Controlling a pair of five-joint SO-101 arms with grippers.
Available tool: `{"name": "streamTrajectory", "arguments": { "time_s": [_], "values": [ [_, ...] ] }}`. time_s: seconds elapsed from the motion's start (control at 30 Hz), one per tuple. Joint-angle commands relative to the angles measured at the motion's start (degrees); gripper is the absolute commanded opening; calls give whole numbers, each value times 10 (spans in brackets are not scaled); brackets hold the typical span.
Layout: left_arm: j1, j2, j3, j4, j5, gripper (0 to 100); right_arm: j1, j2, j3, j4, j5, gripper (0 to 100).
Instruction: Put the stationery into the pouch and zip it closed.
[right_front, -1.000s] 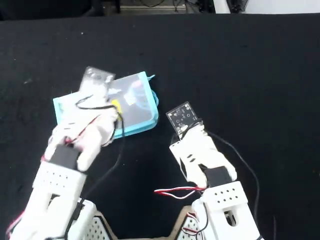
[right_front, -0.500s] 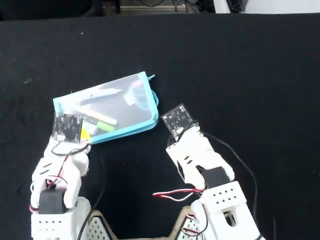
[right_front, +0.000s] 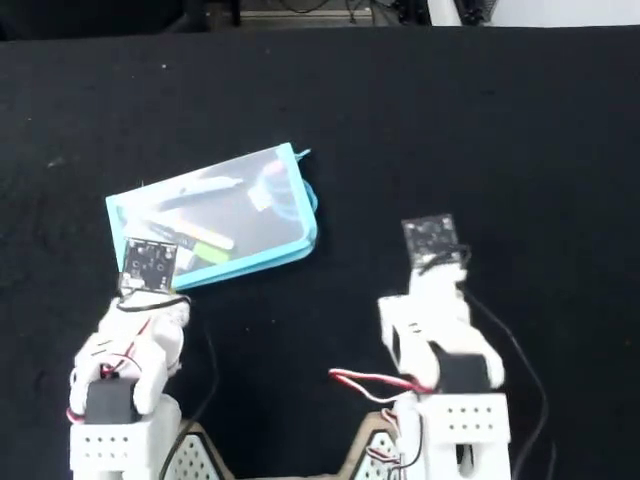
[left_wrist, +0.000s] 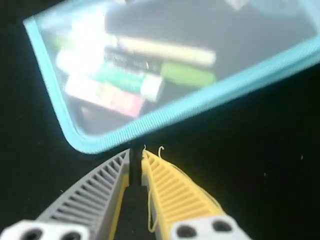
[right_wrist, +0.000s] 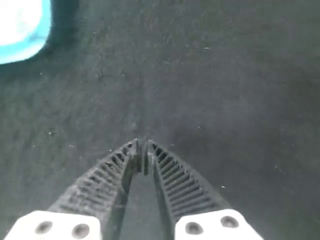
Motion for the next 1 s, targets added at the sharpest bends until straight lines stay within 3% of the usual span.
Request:
{"name": "streamTrajectory", "arguments": {
  "time_s": [0.0,0.17,0.77,0.97],
  "values": [
    [-5,-4,12,-1,-4,51,10,-98,6,49,-7,11],
    [-5,-4,29,-1,-4,51,12,-233,92,64,-6,11],
    [-2,-4,56,48,1,51,15,-204,122,99,-7,11],
    [-4,-4,56,48,126,51,14,-205,122,100,-7,11]
  ]
}}
